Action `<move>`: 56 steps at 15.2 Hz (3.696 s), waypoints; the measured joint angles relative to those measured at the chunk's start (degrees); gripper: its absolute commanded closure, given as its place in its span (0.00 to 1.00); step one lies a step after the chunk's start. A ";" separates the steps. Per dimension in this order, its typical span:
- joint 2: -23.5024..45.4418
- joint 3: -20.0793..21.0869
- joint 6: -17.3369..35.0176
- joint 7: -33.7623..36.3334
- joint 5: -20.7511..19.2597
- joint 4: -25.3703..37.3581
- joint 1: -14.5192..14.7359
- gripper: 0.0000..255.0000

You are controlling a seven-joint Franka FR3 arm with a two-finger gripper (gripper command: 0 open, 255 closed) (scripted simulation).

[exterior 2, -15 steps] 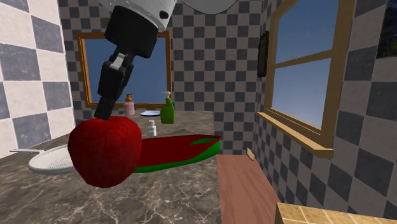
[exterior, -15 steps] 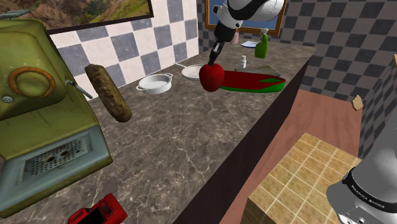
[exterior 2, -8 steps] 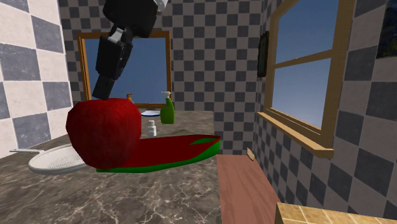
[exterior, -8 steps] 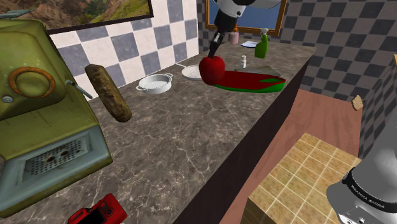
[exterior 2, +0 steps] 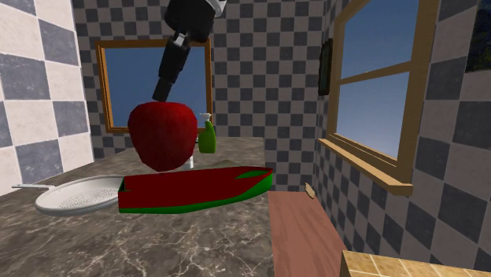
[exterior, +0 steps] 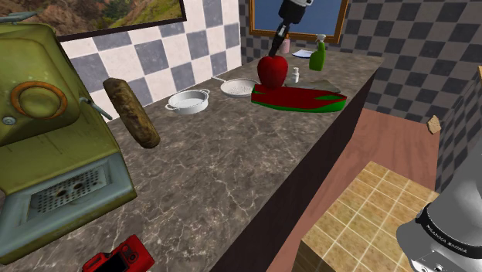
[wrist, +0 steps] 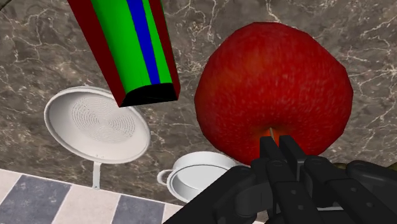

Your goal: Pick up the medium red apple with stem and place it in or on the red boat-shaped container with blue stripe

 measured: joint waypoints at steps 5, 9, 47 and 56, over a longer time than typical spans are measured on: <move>2.81 -4.00 -4.73 -7.34 2.79 5.72 -3.34 1.00; 5.25 -6.74 -8.97 -12.28 4.92 10.82 -6.08 1.00; 14.25 -10.19 0.42 -28.67 13.91 5.36 -11.98 1.00; 14.25 -10.18 0.52 -28.71 13.94 5.29 -11.98 0.00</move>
